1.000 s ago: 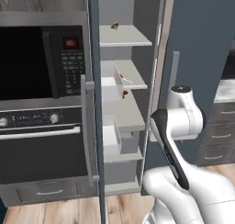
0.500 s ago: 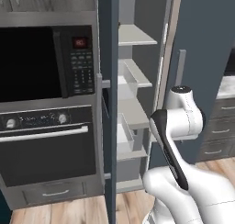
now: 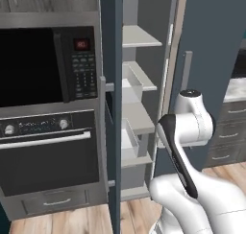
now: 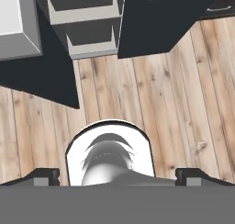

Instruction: Store the kebab skewer in the freezer for long-term storage. Close the freezer door after placing the cooked food.

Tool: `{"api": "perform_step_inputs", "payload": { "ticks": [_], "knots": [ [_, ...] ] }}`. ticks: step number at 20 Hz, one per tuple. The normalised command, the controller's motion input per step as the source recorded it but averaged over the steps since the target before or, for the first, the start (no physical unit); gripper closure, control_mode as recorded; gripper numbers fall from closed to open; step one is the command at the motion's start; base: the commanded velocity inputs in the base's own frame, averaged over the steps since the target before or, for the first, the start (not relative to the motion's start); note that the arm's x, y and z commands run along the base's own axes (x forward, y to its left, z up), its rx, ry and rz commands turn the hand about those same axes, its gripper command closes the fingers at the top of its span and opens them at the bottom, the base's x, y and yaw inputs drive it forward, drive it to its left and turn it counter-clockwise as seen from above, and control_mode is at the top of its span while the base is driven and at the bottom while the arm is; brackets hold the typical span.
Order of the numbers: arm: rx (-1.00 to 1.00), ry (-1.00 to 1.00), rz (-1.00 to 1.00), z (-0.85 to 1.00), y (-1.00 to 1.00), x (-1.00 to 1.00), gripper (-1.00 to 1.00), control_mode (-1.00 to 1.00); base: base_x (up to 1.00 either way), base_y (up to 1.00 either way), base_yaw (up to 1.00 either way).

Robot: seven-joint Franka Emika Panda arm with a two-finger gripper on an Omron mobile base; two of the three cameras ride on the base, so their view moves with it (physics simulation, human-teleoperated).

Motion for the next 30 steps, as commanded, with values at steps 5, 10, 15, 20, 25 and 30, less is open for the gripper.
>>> {"api": "perform_step_inputs", "payload": {
  "ticks": [5,10,15,20,25,30],
  "knots": [
    [0.0,0.0,0.0,0.0,0.0,0.0,-1.0,1.0,-0.36,0.17,0.0],
    [0.0,0.0,0.0,0.0,0.0,0.0,-1.0,1.0,-0.41,0.06,0.0],
    [0.0,0.0,0.0,0.0,0.0,0.0,-1.0,1.0,-0.02,0.01,0.0],
    [0.0,0.0,0.0,0.0,0.0,0.0,-1.0,1.0,0.0,0.0,0.0],
    [0.0,-0.29,-0.19,-0.02,0.68,0.01,-1.0,-1.0,0.0,0.0,0.0],
    [-0.02,-0.39,-0.28,0.04,0.79,0.04,-1.0,-1.0,0.0,0.0,0.0]
  ]
}}
